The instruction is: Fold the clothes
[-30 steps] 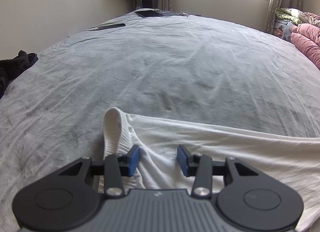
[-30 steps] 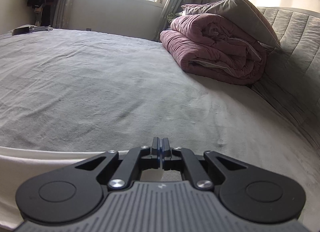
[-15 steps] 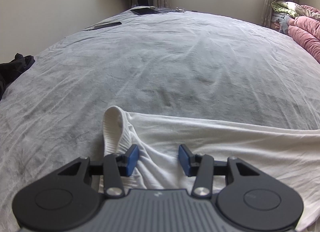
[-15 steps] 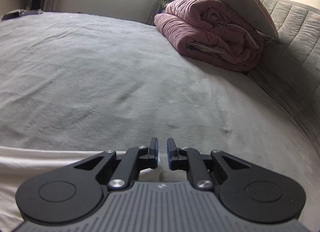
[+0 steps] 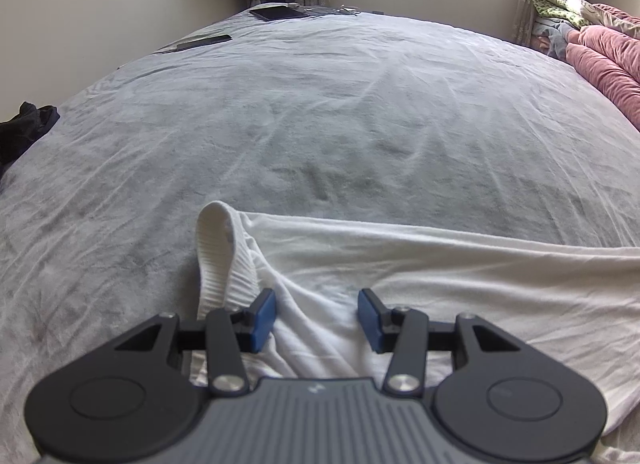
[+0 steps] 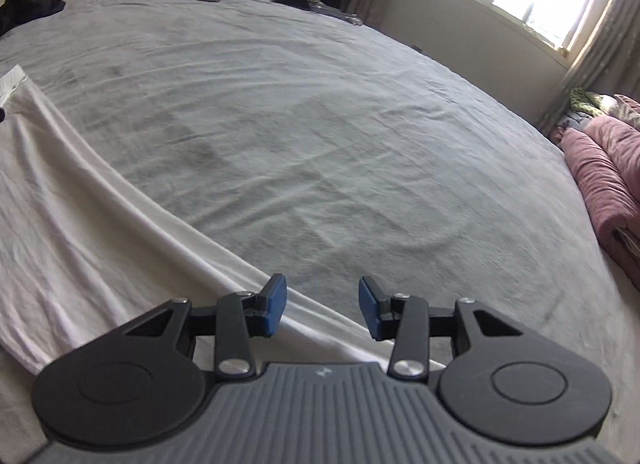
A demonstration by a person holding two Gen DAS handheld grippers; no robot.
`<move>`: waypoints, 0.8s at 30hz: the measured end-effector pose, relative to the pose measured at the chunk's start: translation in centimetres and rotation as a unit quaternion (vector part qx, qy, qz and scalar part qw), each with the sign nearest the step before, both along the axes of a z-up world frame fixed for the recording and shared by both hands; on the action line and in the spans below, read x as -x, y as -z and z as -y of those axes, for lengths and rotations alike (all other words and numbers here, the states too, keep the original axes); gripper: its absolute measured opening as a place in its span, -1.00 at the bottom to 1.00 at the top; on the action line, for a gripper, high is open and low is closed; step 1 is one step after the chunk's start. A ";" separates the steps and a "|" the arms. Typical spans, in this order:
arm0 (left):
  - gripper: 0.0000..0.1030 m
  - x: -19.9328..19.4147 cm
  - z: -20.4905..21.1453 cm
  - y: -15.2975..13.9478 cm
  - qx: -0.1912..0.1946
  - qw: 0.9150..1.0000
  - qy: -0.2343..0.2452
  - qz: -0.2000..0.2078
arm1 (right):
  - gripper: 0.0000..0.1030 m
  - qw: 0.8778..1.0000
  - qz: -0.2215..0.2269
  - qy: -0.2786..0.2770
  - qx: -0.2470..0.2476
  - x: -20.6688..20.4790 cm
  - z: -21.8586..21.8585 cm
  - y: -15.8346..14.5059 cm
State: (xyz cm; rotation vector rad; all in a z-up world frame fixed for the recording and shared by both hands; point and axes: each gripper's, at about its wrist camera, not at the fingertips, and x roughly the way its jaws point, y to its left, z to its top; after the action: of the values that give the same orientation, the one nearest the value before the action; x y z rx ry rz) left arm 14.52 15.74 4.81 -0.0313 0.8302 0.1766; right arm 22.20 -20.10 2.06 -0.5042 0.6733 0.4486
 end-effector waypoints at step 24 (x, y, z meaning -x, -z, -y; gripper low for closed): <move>-0.08 -0.1 -0.8 -0.3 0.010 1.000 -0.009 -0.007 | -0.98 0.993 -0.020 -0.108 0.035 0.6 -3.8 0.1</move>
State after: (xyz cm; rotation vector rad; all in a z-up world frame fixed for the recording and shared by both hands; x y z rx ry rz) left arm 14.58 16.49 5.08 -0.0559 0.8453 0.1856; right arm 21.61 -16.34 1.96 -0.6392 0.6788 0.6409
